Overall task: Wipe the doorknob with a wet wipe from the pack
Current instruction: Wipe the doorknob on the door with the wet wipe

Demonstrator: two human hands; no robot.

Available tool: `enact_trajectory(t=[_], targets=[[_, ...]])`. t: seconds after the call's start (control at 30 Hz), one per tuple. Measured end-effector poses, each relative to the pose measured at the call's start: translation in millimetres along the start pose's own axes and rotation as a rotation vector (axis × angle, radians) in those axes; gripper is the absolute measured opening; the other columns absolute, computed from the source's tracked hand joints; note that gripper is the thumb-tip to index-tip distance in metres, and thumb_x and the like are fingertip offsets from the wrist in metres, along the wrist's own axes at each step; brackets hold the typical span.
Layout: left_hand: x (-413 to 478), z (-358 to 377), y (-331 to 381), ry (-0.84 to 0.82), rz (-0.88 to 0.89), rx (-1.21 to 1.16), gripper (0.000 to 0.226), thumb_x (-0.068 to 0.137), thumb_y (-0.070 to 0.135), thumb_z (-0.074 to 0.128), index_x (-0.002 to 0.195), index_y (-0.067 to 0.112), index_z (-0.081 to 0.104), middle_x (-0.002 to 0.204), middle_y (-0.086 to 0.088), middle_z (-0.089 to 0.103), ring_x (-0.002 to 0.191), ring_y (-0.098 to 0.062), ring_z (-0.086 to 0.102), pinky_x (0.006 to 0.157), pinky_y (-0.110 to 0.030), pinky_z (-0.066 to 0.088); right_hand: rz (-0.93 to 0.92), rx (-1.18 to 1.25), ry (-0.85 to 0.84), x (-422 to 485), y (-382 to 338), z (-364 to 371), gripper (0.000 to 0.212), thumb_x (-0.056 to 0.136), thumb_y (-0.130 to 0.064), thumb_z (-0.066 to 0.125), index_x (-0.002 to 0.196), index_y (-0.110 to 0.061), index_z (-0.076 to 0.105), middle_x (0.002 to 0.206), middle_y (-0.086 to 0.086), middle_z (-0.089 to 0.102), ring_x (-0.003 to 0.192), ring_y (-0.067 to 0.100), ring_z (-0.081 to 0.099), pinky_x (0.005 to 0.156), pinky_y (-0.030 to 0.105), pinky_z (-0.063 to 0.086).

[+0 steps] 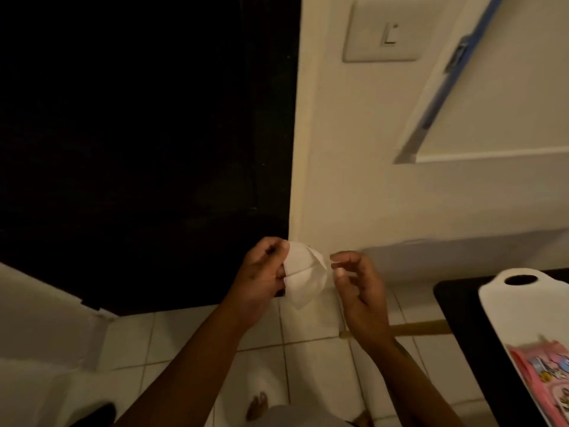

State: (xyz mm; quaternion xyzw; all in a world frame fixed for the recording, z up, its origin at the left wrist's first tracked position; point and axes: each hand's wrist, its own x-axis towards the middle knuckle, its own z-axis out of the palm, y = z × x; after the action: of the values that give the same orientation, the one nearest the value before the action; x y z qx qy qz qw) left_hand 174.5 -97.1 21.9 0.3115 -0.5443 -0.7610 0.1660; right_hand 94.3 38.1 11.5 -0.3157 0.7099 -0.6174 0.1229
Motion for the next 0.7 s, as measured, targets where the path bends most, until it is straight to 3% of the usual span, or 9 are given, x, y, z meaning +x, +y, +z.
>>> enact_trajectory(t=[0.1, 0.2, 0.3, 0.4, 0.47, 0.7], targets=[[-8, -26, 10, -0.018, 0.066, 0.102, 0.017, 0.091, 0.028, 0.048, 0.098, 0.015, 0.057, 0.113, -0.023, 0.061, 0.102, -0.038, 0.060, 0.084, -0.051, 0.052, 0.037, -0.083, -0.016, 0, -8, 33, 0.025, 0.077, -0.040, 0.058, 0.098, -0.028, 0.051, 0.097, -0.012, 0.058, 0.087, 0.003, 0.056, 0.067, 0.026, 0.053], [-15, -42, 20, -0.024, 0.128, 0.160, 0.016, 0.091, 0.026, 0.049, 0.096, 0.013, 0.057, 0.111, -0.024, 0.061, 0.100, -0.035, 0.061, 0.084, -0.050, 0.052, 0.018, -0.132, 0.040, 1, -13, 59, 0.025, 0.077, -0.028, 0.070, 0.090, -0.036, 0.049, 0.090, -0.015, 0.059, 0.080, 0.003, 0.057, 0.059, 0.014, 0.050], [-20, -54, 28, -0.005, 0.139, 0.154, 0.016, 0.090, 0.024, 0.050, 0.097, 0.012, 0.057, 0.111, -0.024, 0.061, 0.101, -0.033, 0.062, 0.088, -0.047, 0.053, 0.053, -0.111, 0.076, 5, -15, 67, 0.019, 0.082, -0.012, 0.064, 0.082, -0.027, 0.054, 0.083, -0.009, 0.061, 0.075, 0.010, 0.059, 0.053, 0.012, 0.049], [-20, -63, 39, 0.032, 0.178, 0.149, 0.012, 0.090, 0.023, 0.050, 0.094, 0.014, 0.057, 0.102, -0.018, 0.064, 0.097, -0.031, 0.063, 0.081, -0.037, 0.054, 0.043, -0.075, 0.031, 13, -22, 67, 0.015, 0.086, -0.011, 0.060, 0.077, -0.023, 0.058, 0.079, -0.003, 0.063, 0.073, 0.011, 0.059, 0.059, 0.020, 0.051], [-19, -66, 49, 0.074, 0.206, 0.143, 0.010, 0.090, 0.022, 0.050, 0.089, 0.016, 0.057, 0.093, -0.013, 0.064, 0.091, -0.029, 0.062, 0.080, -0.039, 0.052, 0.021, -0.039, -0.002, 21, -30, 65, 0.015, 0.087, -0.010, 0.058, 0.074, -0.019, 0.060, 0.077, -0.001, 0.063, 0.072, 0.013, 0.058, 0.062, 0.024, 0.049], [-2, -62, 100, 0.175, 0.334, 0.181, 0.008, 0.089, 0.029, 0.054, 0.084, 0.024, 0.057, 0.086, -0.002, 0.064, 0.077, -0.014, 0.064, 0.057, -0.023, 0.050, -0.091, 0.079, -0.060, 71, -71, 57, 0.024, 0.087, -0.009, 0.057, 0.071, -0.025, 0.064, 0.075, -0.007, 0.065, 0.068, -0.001, 0.057, 0.058, 0.008, 0.045]])
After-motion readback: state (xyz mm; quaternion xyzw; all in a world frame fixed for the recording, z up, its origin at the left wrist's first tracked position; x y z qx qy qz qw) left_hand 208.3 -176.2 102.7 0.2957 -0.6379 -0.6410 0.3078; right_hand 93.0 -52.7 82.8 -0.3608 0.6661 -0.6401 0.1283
